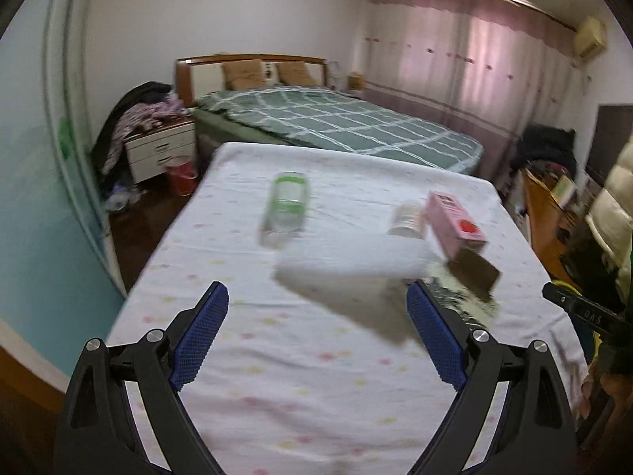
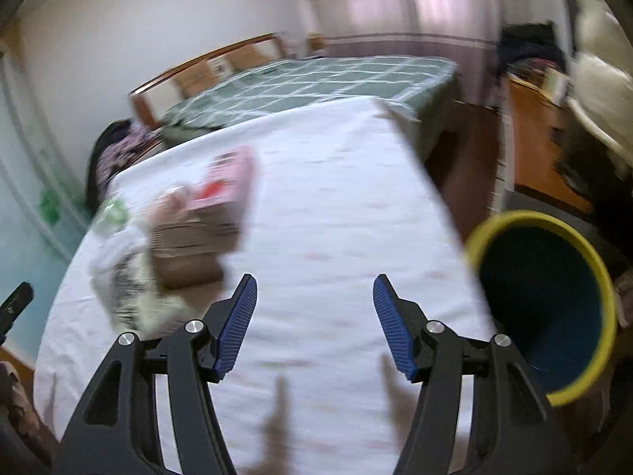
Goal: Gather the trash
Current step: 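Move the right gripper back over the table toward the white foam mesh, then grasp the white foam mesh with the right gripper and lift it, then carry the foam mesh over the bin and open the right gripper, then grasp the flower-print tissue box with the left gripper, then carry the tissue box over the bin and open the left gripper, then move the right gripper over the table to the brown ribbed container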
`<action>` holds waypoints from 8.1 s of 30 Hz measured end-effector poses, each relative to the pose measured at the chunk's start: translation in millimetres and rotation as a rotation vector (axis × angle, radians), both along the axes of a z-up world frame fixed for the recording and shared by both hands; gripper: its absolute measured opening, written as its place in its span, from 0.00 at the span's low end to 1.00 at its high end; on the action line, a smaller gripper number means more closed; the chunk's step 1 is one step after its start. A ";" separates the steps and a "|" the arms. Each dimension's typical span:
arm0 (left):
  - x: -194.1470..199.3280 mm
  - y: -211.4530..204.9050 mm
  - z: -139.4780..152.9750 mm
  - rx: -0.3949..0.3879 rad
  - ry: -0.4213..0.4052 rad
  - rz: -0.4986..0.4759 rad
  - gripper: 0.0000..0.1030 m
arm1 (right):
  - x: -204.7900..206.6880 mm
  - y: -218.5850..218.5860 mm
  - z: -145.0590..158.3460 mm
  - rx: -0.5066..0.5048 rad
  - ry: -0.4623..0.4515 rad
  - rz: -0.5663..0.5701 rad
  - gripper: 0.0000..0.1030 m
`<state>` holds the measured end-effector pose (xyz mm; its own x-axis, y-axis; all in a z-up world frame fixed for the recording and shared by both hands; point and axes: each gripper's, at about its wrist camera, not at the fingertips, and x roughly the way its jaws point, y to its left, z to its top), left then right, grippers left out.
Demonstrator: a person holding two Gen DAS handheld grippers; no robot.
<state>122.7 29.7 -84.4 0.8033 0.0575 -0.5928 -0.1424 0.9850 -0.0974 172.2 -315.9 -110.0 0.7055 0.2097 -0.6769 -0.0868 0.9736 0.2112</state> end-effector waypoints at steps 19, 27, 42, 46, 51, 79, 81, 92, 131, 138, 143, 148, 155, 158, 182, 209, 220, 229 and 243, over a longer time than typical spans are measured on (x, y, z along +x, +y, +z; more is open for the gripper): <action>-32.1 65.0 11.4 -0.039 -0.070 0.109 0.88 | 55.2 170.9 0.0 -0.049 0.047 0.237 0.57; -33.1 65.4 8.5 -0.051 -0.060 0.099 0.88 | 56.6 185.6 -7.7 -0.100 0.054 0.241 0.41; -37.6 56.8 9.5 -0.052 -0.058 0.075 0.88 | 17.0 163.7 29.0 0.004 -0.047 0.276 0.20; -36.9 46.4 9.2 -0.045 -0.053 0.051 0.88 | 3.5 145.7 43.8 0.002 -0.102 0.233 0.20; -35.3 30.1 8.6 -0.038 -0.047 0.014 0.88 | -7.6 107.0 54.6 0.011 -0.147 0.142 0.20; 21.3 -109.6 -29.8 0.021 0.107 -0.244 0.88 | -57.3 -167.5 -8.8 0.022 -0.074 -0.538 0.25; 25.5 -117.8 -33.0 0.029 0.117 -0.251 0.88 | -55.9 -173.2 -16.2 0.025 -0.054 -0.550 0.26; 43.9 -137.9 -45.8 0.047 0.157 -0.266 0.88 | -57.5 -184.0 -26.3 0.020 -0.038 -0.607 0.52; 57.6 -63.1 -48.5 -0.081 0.183 -0.164 0.89 | -39.4 -162.1 -26.5 0.013 -0.029 -0.537 0.56; 82.9 -102.1 -59.9 0.019 0.248 -0.188 0.89 | -38.4 -167.8 -28.6 0.047 -0.021 -0.531 0.56; 106.2 -106.5 -60.1 0.072 0.267 -0.189 0.89 | -36.5 -168.1 -29.2 0.056 -0.020 -0.525 0.56; 130.2 -105.6 -68.7 0.084 0.317 -0.215 0.86 | -35.7 -168.6 -30.0 0.065 -0.016 -0.521 0.56; 147.2 -102.4 -75.1 0.072 0.346 -0.231 0.70 | -34.2 -168.6 -30.5 0.065 -0.014 -0.518 0.56; 146.4 -98.9 -75.1 0.068 0.343 -0.243 0.69 | -33.4 -167.6 -30.7 0.063 -0.013 -0.515 0.56; 64.1 -164.2 9.2 0.062 0.134 -0.426 0.69 | -51.8 -183.8 -25.2 0.065 -0.046 -0.544 0.56; 102.7 -444.4 -47.2 0.124 0.290 -0.857 0.70 | -111.4 -275.6 -40.1 0.060 -0.027 -0.700 0.59; 93.4 -419.5 -26.4 0.090 0.233 -0.837 0.80 | -106.6 -269.4 -38.5 0.050 -0.021 -0.686 0.60; 76.8 -315.1 9.1 -0.007 0.145 -0.697 0.90 | -93.3 -242.7 -32.6 0.029 -0.018 -0.630 0.62; 40.4 -79.0 1.0 -0.070 0.084 -0.200 0.93 | -42.9 -130.2 -19.7 -0.026 -0.017 -0.389 0.63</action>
